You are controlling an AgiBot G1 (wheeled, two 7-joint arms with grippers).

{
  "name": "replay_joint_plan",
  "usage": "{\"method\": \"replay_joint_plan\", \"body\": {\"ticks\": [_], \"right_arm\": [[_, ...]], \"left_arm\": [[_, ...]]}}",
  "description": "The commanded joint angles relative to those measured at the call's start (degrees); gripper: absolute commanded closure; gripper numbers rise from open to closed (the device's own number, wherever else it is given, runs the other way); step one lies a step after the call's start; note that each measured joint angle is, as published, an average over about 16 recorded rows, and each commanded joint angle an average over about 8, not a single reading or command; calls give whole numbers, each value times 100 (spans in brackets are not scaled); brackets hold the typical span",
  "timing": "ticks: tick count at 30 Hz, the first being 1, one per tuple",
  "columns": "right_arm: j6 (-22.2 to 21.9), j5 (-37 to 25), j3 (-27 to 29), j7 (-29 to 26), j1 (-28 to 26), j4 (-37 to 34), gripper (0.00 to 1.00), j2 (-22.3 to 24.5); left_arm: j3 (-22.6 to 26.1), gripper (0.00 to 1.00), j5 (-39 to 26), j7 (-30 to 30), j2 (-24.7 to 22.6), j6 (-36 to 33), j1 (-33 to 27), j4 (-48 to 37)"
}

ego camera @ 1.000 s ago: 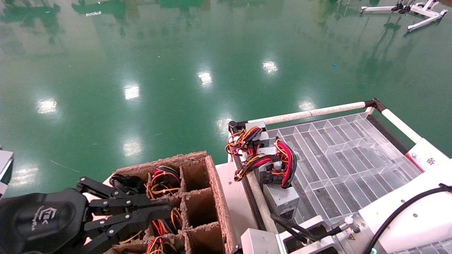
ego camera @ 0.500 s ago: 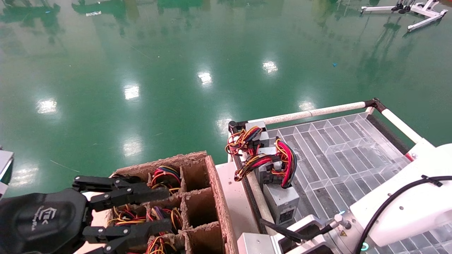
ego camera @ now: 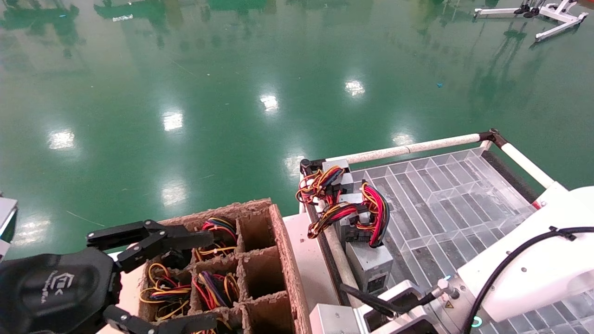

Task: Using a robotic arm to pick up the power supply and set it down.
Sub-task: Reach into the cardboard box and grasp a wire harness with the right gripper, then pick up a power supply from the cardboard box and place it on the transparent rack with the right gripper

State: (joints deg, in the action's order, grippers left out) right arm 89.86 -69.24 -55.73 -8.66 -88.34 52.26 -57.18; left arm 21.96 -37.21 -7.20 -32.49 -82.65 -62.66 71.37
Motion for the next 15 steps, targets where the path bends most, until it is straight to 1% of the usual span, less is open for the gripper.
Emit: {"method": "replay_joint_plan", "body": {"ticks": [1,8,15], "right_arm": [[3,74,-21,23,2,-25,100,10],[4,396,-46,10,-23,112,100,194],[-42,858,67,-7,-35,421,100,548]], "left_arm": [[0,0,0,0,0,0,0,0],[0,0,0,0,0,0,0,0],[0,0,0,0,0,0,0,0]]}}
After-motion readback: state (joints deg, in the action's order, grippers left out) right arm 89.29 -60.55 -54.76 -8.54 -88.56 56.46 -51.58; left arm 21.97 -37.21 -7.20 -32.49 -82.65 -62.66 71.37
